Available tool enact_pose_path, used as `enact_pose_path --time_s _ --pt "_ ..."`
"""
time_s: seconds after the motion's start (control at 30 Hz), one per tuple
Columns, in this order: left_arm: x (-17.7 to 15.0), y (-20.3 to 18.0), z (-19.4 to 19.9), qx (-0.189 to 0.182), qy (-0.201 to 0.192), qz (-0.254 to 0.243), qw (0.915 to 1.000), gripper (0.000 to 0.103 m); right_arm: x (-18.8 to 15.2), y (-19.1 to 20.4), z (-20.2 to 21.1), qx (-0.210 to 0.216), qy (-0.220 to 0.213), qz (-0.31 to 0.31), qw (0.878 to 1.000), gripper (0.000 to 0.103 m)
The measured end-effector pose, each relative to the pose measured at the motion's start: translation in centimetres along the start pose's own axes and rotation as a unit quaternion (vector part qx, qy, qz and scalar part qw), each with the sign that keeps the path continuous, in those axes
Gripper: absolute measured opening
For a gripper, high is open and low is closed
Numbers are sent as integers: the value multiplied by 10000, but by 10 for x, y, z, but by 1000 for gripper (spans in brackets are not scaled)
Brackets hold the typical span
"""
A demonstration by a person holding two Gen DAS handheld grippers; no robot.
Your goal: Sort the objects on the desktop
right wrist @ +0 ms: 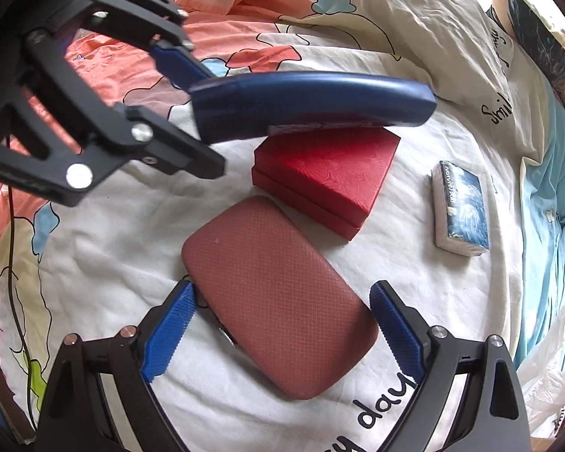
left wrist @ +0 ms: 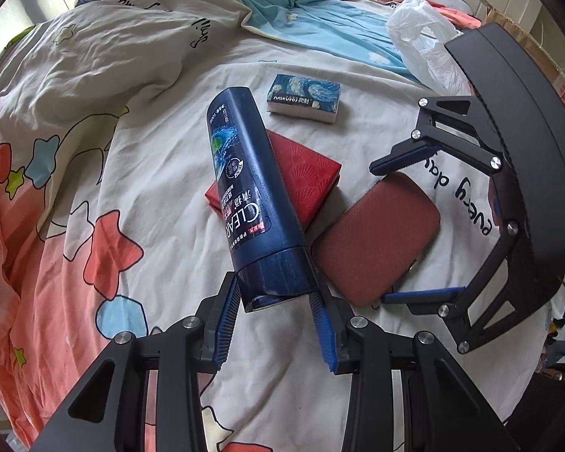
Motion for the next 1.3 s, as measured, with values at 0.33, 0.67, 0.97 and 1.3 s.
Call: enact_pose_path --time_s 0.33,0.67,0.97,1.3 --pt "-16 -1 -3 -45 34 -6 10000 38 5 -10 -11 309 97 208 9993 92" --pt "-20 -8 3 -135 -2 -15 9999 38 -8 -9 4 607 -79 -151 9980 67" --pt "-27 -11 23 -134 -43 54 9999 38 -16 -16 22 496 -367 -510 9968 67" --pt "-36 -22 40 -142 2 70 9999 38 -30 19 51 469 -252 -735 9959 67"
Point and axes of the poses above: each gripper's, at about its wrist camera, not at the fingertips, and z roughly against the way its jaws point, y to its left, x to its top, the point moved 1 cm from there along -z, roughly the way its jaws point, and after that the axes turned 15 degrees about y, right-handed, at the moved point
